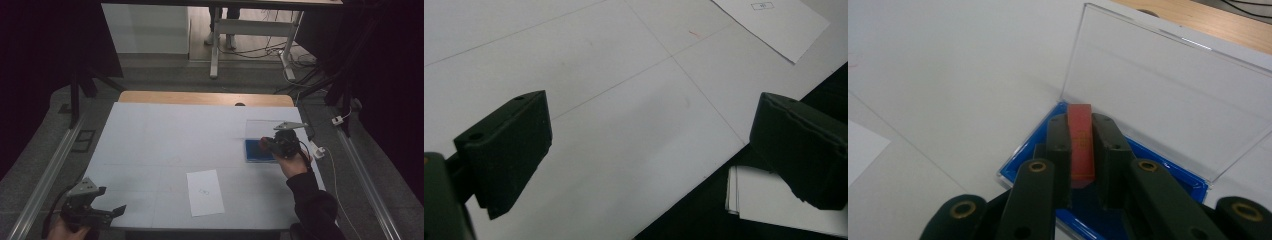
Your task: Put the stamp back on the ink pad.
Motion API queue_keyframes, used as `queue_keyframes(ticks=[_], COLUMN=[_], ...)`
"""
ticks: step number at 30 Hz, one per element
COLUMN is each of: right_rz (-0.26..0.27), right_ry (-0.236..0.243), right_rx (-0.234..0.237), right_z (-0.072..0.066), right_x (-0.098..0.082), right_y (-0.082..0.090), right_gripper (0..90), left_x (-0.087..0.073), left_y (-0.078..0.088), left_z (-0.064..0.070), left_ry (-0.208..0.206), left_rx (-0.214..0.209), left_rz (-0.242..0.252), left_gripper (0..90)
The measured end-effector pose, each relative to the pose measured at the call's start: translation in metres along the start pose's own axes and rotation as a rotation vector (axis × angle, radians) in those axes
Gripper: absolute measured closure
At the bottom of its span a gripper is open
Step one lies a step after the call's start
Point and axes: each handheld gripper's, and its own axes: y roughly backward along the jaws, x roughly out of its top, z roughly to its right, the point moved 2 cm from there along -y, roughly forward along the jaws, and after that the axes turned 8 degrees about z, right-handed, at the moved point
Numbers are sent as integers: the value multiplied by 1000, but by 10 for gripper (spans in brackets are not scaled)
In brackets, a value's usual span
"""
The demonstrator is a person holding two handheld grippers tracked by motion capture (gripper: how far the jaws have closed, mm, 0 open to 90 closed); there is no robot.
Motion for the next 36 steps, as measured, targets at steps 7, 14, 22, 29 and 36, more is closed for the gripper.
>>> queue_keyframes(ticks=[7, 14, 22, 29, 36], right_rz=[-17, -38, -65, -108, -119], right_ry=[-2, 8, 0, -4, -14], right_rx=[-23, -39, -54, -48, -47], right_z=[7, 11, 18, 21, 22], right_x=[-2, -5, -9, -15, -17], right_y=[-7, -16, -21, -27, -29], right_gripper=[795, 795, 795, 795, 790], left_x=[0, 0, 0, 0, 0], left_y=[0, 0, 0, 0, 0], left_z=[0, 0, 0, 0, 0], left_ry=[0, 0, -1, -1, -1], left_rx=[0, 0, 0, -1, 0], left_rz=[0, 0, 0, -1, 0], left_gripper=[37, 37, 37, 37, 37])
